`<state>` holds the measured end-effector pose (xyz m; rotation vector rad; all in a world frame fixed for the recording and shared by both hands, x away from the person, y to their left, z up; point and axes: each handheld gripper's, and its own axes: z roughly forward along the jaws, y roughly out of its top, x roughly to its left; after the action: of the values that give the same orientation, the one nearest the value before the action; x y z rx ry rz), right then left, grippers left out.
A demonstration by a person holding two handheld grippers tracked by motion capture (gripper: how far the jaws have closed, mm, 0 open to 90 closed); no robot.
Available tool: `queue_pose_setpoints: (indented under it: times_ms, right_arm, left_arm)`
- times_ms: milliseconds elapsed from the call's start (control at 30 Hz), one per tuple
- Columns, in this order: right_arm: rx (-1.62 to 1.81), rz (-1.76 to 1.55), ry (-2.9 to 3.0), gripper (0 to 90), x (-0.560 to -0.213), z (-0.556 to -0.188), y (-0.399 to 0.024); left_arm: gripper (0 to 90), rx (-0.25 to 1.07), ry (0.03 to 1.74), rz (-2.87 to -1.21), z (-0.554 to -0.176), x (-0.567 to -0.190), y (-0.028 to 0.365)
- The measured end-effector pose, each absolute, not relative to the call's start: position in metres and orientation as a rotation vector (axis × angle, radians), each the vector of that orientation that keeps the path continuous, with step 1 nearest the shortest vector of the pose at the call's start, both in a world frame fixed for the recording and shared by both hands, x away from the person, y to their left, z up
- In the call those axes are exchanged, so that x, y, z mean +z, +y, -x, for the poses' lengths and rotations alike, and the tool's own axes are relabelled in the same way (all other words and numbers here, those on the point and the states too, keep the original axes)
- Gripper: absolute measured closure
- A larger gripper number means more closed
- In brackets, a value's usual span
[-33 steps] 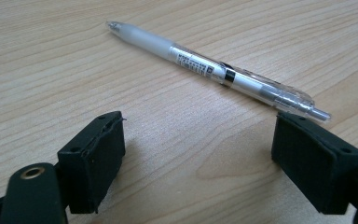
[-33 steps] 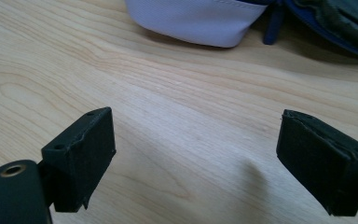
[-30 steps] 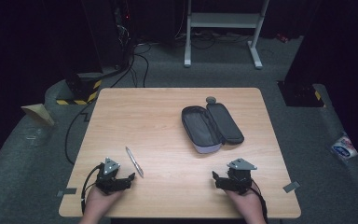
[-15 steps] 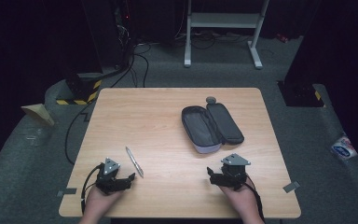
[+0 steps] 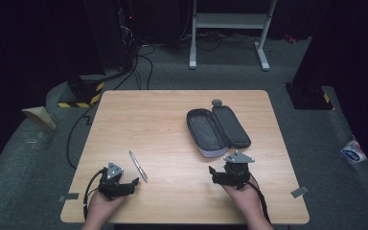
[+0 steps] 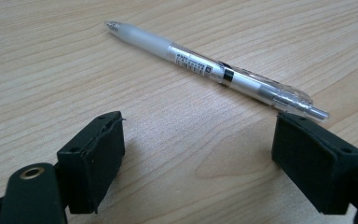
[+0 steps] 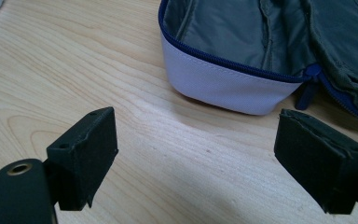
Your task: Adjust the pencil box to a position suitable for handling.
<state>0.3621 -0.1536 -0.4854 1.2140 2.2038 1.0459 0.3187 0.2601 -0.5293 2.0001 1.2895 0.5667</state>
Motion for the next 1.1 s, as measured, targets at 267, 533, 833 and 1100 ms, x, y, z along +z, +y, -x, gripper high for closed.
queue_pose_setpoints:
  times_ms: [267,533,833,1100]
  right_arm:
    - [1.081,-1.200,2.206,12.9,-0.478,-0.370,-0.145]
    - [1.125,-1.193,2.209,12.6,-0.473,-0.381,-0.136]
    - [1.140,-1.227,2.229,13.1,-0.473,-0.401,-0.121]
    - [1.156,-1.236,2.218,19.0,-0.470,-0.417,-0.109]
  left_arm:
    - [17.3,0.565,1.290,-2.001,-0.319,-0.529,0.260]
    - [17.3,0.565,1.289,-2.001,-0.319,-0.529,0.260]
    - [17.3,0.564,1.289,-2.001,-0.319,-0.529,0.260]
    - [17.2,0.564,1.289,-2.002,-0.319,-0.529,0.260]
